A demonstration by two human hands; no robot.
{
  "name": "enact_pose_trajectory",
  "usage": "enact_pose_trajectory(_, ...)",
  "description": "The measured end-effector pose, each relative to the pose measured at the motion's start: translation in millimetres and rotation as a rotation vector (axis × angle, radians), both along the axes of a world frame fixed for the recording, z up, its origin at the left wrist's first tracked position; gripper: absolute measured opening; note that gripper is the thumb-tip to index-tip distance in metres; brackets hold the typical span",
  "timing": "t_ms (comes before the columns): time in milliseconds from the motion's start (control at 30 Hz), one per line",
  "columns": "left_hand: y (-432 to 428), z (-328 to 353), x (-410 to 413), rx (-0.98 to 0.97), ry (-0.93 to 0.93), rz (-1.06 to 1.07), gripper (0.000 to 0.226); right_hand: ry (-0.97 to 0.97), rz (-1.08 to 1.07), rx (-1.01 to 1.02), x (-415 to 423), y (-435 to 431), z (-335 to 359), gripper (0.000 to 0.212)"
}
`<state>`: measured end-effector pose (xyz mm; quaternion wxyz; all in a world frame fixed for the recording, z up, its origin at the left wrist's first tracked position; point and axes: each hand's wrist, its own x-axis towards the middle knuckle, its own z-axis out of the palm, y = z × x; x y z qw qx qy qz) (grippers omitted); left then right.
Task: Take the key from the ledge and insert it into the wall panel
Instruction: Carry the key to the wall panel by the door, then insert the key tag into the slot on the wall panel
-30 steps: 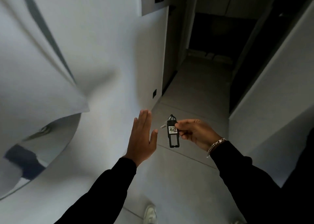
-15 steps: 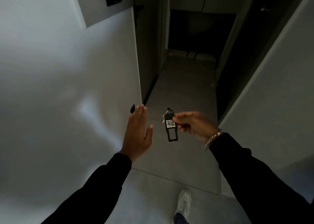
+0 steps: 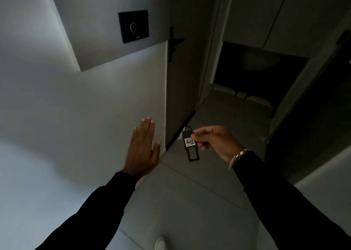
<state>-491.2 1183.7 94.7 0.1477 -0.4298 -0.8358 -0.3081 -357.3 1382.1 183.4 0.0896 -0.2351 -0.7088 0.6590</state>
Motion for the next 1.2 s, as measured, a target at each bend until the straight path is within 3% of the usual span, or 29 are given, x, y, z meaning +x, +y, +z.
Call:
enact_pose_trajectory(133, 37, 5, -74, 0.095, 0.036, 0.105, 0.066, 0.034, 0.056, 0.174, -86, 47, 4, 0.007)
enact_pose_trajectory(267, 67, 42, -151, 0.199, 0.069, 0.231, 0.066, 0.12, 0.16, 0.567, -180, 80, 31, 0.017)
enact_pose_trajectory(433, 89, 121, -230, 0.272, 0.311, 0.365, 0.064, 0.524, 0.196, 0.83, -279, 99, 101, 0.01)
enact_pose_trajectory(533, 93, 157, -262, 0.255, 0.51, 0.474, 0.064, 0.749, 0.205, 0.786, -332, 106, 140, 0.014)
enact_pose_trajectory(700, 97, 171, -293, 0.075, 0.769, 0.717, 0.063, 0.924, 0.345, 0.521, -406, 122, 178, 0.018)
enact_pose_trajectory(933, 124, 173, -306, -0.012, 0.861, 1.105, 0.066, 1.036, 0.559, 0.315, -470, 157, 206, 0.019)
enact_pose_trajectory(1200, 124, 171, -312, -0.116, 0.887, 1.223, 0.072, 0.996, 0.686, 0.326, -497, 163, 189, 0.017)
